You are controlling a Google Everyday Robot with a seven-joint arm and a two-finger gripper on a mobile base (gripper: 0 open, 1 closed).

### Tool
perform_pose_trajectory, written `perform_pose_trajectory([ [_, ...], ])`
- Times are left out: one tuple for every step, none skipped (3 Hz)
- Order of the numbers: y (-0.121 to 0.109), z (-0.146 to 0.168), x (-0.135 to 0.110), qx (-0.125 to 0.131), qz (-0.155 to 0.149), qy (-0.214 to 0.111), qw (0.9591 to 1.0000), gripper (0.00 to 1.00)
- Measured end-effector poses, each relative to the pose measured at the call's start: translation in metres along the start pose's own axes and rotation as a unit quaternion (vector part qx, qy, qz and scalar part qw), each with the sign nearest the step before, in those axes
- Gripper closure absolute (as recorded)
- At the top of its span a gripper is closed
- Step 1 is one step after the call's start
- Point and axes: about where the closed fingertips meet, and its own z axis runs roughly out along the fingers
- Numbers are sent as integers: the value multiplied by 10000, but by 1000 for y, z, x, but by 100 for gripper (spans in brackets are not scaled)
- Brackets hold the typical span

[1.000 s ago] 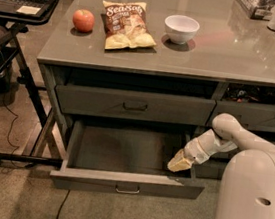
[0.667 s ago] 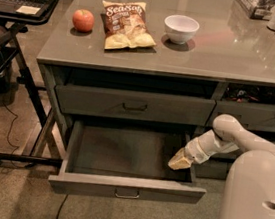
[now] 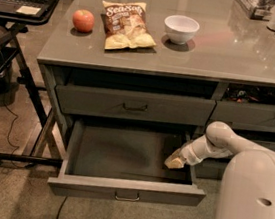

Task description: Open middle drawer

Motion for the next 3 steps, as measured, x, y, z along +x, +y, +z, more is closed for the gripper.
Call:
perform_pose_trajectory([
  [0, 24, 3, -326, -46, 30, 9995, 96],
  [7, 34, 5, -711, -159, 62, 9973, 77],
  [20, 34, 9, -1090, -251, 168, 9936, 53],
])
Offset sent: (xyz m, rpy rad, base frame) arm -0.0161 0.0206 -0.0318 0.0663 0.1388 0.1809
